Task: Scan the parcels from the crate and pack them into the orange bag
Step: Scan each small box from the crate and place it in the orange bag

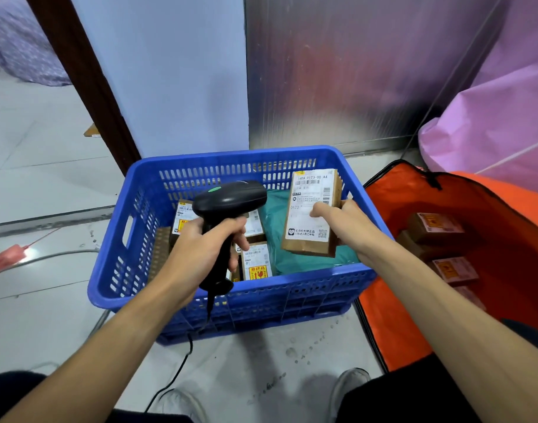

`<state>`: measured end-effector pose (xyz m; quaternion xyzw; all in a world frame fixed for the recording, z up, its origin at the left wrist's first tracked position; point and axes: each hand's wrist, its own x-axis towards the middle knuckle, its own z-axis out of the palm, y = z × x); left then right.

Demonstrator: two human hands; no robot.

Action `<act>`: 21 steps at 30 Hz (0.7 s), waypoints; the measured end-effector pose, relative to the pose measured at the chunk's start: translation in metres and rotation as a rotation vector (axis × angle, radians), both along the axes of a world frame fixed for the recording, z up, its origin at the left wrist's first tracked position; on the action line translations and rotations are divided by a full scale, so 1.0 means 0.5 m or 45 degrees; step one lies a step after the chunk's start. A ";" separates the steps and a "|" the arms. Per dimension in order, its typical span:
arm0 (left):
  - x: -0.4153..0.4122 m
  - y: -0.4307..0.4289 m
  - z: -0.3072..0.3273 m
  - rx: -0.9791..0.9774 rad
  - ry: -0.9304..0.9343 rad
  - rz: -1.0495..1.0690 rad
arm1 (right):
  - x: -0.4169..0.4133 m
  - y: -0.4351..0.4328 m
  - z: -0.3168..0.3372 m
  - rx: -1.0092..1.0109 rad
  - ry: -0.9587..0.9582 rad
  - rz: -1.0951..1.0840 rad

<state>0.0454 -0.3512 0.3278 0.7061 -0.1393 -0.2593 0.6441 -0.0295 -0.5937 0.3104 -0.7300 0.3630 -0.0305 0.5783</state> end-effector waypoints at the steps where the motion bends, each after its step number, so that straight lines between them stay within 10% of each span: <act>1: -0.001 -0.003 0.001 -0.018 0.016 -0.013 | -0.004 0.004 0.008 0.033 -0.020 -0.006; 21: -0.125 -0.322 0.022 0.019 0.108 -0.412 | -0.354 -0.150 0.061 0.504 -0.257 -0.480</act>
